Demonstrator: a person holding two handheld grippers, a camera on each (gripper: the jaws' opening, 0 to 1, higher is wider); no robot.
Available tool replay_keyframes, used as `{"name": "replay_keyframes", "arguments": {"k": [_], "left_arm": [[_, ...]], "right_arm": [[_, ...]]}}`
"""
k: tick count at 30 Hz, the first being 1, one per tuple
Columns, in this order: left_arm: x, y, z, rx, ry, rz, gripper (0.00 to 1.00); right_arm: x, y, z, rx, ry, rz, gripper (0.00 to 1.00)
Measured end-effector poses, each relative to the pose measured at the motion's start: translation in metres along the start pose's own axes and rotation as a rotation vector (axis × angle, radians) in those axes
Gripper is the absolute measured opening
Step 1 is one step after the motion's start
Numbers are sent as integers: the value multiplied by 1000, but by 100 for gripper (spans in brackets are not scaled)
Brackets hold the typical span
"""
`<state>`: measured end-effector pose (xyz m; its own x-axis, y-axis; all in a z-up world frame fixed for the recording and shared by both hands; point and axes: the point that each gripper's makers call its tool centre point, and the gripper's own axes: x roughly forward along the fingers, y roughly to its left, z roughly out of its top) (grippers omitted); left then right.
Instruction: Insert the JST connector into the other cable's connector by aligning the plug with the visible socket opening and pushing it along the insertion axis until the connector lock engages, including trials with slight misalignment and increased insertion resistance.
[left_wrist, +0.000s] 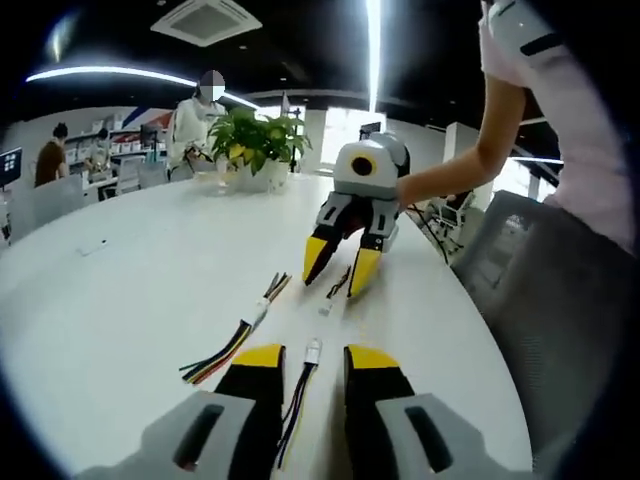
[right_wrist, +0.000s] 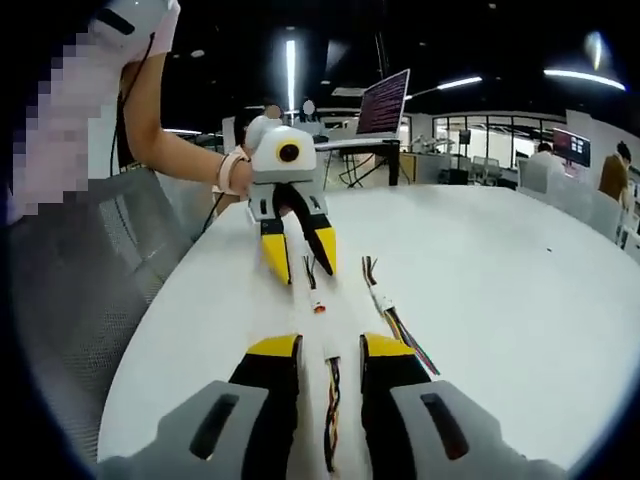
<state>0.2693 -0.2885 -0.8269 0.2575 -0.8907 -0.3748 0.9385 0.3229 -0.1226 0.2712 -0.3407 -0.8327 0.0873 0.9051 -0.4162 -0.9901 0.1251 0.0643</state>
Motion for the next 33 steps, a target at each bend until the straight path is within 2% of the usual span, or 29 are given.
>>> {"name": "replay_keyframes", "arguments": {"k": [3, 11, 26, 29, 31, 33], "left_arm": [[2, -2, 1, -7, -11, -10, 15], [10, -5, -10, 4, 17, -17, 15], [9, -3, -9, 26, -2, 0, 9], [10, -3, -9, 2, -29, 1, 9], [9, -3, -9, 6, -33, 3, 9], [9, -2, -9, 10, -34, 9, 7]], "right_arm": [[2, 1, -3, 2, 7, 4, 17], [1, 0, -10, 4, 13, -7, 16], [0, -6, -10, -23, -20, -13, 12], [0, -7, -10, -20, -29, -15, 10], [0, -10, -14, -18, -37, -14, 5], [0, -10, -15, -26, -36, -11, 5]]}}
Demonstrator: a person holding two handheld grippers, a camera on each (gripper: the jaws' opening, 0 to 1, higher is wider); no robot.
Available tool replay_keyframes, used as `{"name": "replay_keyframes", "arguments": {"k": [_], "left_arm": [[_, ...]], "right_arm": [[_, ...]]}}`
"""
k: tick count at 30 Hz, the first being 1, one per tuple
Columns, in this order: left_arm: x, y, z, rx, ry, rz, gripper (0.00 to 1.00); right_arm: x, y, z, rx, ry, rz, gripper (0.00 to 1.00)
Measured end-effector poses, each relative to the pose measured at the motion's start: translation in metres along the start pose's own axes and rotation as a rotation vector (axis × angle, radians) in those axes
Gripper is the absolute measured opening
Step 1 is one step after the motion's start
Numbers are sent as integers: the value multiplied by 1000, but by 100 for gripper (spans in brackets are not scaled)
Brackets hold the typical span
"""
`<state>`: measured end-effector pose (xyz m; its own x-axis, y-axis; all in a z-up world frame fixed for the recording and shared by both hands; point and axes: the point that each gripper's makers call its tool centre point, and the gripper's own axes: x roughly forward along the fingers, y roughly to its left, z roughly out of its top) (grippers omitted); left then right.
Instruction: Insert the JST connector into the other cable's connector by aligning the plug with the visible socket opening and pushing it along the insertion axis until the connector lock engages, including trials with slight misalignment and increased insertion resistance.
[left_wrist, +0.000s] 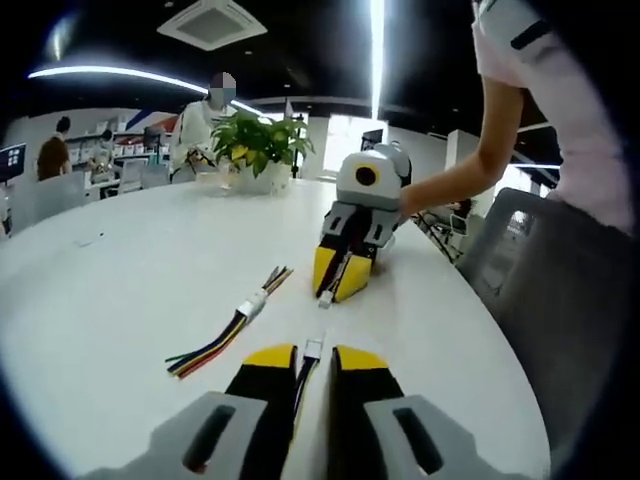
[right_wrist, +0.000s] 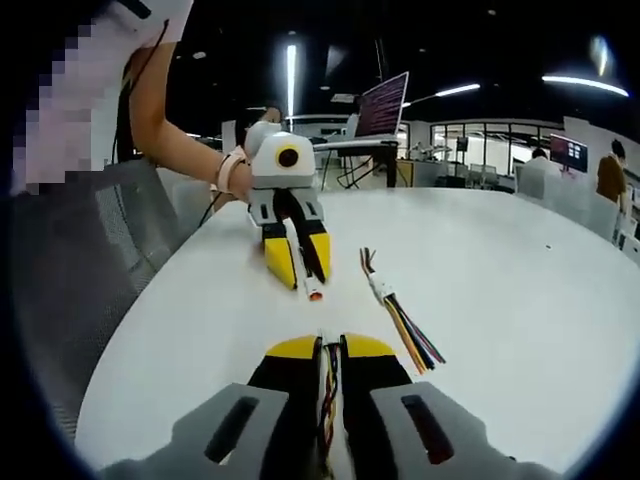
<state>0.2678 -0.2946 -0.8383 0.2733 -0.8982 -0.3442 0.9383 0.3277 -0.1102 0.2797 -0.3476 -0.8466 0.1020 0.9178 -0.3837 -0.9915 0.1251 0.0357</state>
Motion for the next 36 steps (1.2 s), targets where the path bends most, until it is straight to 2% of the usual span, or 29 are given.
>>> {"name": "replay_keyframes", "arguments": {"k": [6, 7, 16, 19, 24, 27, 33, 35, 36], "left_arm": [[-1, 4, 0, -13, -14, 20, 2], [-1, 9, 0, -5, -18, 45, 1], [3, 9, 1, -4, -9, 47, 1], [2, 11, 1, -43, -22, 49, 1], [0, 13, 1, -45, -13, 52, 1], [-2, 12, 0, -31, 3, 41, 1], [-4, 12, 10, -21, -14, 33, 1], [-4, 12, 12, -2, -8, 30, 1], [-5, 12, 12, 31, 14, 29, 1]], "right_arm": [[1, -1, 0, -3, -2, -3, 5], [1, -1, 0, -4, -1, -3, 5], [2, -2, -1, 29, 11, 4, 4], [2, -3, -2, 26, 21, 5, 4], [2, -4, -3, 32, 40, 8, 4], [1, -5, 5, 39, 17, 8, 4], [3, -4, 20, 14, 2, 16, 4], [3, -3, 24, 5, -1, 24, 4], [3, -1, 26, 1, 1, 30, 4]]}}
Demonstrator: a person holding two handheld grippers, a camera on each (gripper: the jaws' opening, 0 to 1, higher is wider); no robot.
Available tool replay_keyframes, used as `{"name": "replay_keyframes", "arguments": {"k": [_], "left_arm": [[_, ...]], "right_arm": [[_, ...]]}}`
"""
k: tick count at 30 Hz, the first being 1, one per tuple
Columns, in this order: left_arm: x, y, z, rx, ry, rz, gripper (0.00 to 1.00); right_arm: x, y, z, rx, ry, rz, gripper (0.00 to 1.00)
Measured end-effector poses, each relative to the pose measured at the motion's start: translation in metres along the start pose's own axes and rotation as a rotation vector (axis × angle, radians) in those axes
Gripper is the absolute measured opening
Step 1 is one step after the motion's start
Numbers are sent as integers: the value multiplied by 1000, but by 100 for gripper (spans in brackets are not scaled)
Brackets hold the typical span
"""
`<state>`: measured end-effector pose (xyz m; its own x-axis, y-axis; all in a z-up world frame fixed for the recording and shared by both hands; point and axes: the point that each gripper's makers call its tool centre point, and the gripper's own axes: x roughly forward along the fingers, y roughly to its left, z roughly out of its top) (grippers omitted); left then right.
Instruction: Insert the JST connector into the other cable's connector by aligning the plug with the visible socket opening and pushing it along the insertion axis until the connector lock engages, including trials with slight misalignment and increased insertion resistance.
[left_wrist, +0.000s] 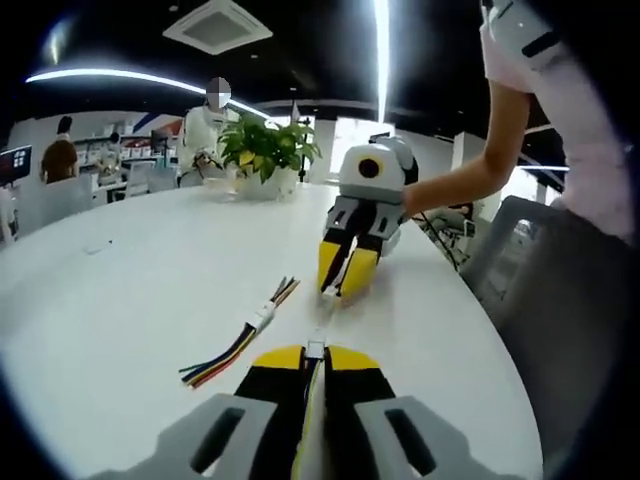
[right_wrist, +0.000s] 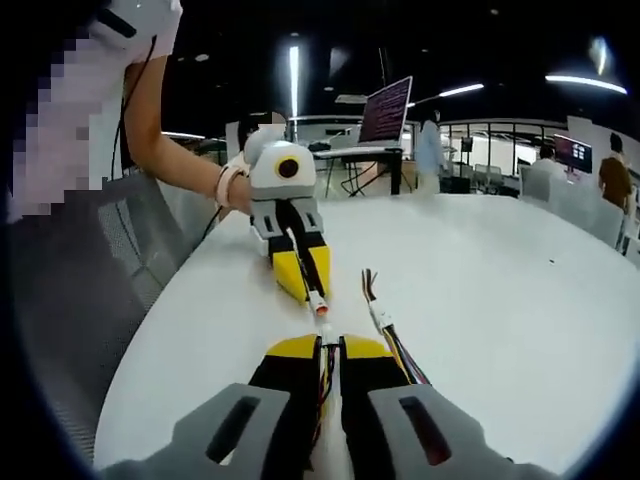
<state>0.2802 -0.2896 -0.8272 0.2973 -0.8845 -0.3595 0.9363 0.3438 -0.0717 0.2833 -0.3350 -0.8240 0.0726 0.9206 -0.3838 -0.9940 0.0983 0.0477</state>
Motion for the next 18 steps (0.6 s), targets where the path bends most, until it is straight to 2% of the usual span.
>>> {"name": "replay_keyframes", "arguments": {"k": [9, 12, 18], "left_arm": [[-1, -16, 17, 71, 10, -35, 1], [-1, -15, 18, 110, 24, -28, 1], [-2, -18, 24, 117, 14, -45, 1]], "right_arm": [[2, 12, 3, -13, 15, 43, 4], [3, 15, 6, -21, 13, 52, 4], [6, 20, 12, -35, 12, 65, 3]]}}
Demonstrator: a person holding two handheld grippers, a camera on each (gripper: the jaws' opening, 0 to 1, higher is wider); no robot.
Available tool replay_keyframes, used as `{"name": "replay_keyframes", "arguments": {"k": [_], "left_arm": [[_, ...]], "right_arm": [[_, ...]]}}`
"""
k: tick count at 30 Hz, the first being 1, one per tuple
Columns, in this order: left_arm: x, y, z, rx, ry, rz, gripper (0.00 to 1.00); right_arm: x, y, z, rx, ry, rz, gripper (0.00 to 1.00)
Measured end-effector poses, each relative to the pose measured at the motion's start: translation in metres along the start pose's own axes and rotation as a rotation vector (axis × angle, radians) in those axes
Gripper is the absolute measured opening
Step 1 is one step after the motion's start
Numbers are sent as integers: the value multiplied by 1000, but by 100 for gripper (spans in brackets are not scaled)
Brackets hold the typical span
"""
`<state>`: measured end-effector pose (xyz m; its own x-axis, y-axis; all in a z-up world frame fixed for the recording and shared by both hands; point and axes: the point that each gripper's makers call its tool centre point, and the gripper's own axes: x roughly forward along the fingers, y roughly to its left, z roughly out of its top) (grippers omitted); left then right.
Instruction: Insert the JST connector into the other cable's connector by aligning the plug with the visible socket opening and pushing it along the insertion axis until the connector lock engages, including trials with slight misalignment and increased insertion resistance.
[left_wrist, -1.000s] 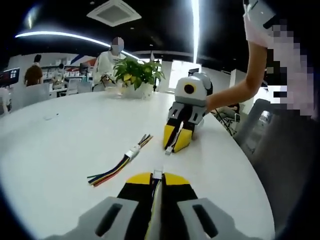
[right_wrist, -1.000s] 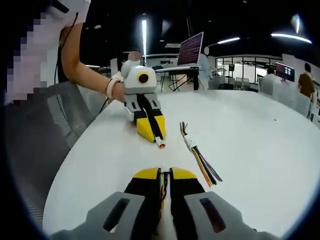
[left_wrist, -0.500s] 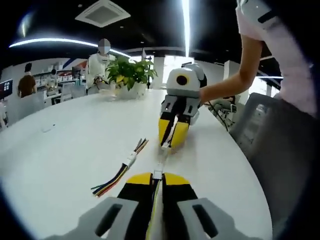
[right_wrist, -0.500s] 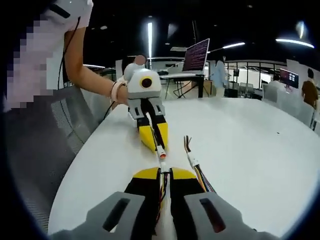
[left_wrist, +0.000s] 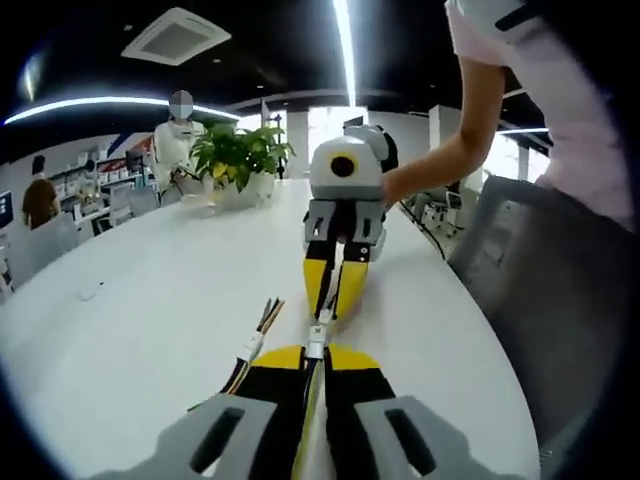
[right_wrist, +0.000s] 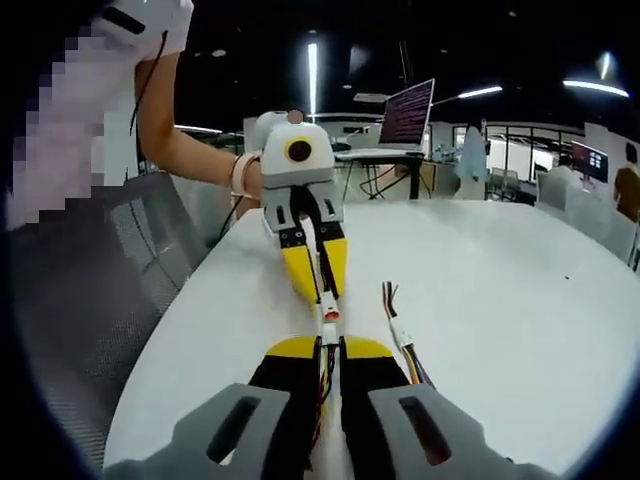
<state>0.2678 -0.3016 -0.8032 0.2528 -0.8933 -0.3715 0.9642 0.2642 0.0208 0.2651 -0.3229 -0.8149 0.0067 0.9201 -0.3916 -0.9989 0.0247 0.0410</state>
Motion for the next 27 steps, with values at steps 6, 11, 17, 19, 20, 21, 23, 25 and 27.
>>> {"name": "replay_keyframes", "arguments": {"k": [6, 11, 17, 19, 20, 21, 23, 25, 27], "left_arm": [[2, -3, -3, 21, 20, -18, 1], [5, -4, -4, 28, 28, -33, 1], [8, -6, -2, 45, 37, -50, 1], [9, -6, -2, 48, 37, -48, 1], [9, -6, -1, 47, 36, -48, 1], [10, -7, 1, 42, 31, -48, 1], [10, -7, 3, 44, 30, -47, 1], [11, -7, 3, 50, 36, -46, 1], [11, -8, 2, 55, 43, -49, 1]], "right_arm": [[1, 2, -1, -8, 13, 18, 3], [2, 0, -2, -6, 19, 17, 4], [1, -1, -3, -9, 26, 18, 4], [0, -1, -2, -9, 27, 23, 4], [0, -1, -2, -8, 27, 24, 4], [0, -2, -2, -10, 28, 24, 4], [0, -2, -2, -13, 32, 27, 4], [0, -1, -1, -15, 32, 29, 4], [0, 0, -1, -18, 35, 34, 3]]}}
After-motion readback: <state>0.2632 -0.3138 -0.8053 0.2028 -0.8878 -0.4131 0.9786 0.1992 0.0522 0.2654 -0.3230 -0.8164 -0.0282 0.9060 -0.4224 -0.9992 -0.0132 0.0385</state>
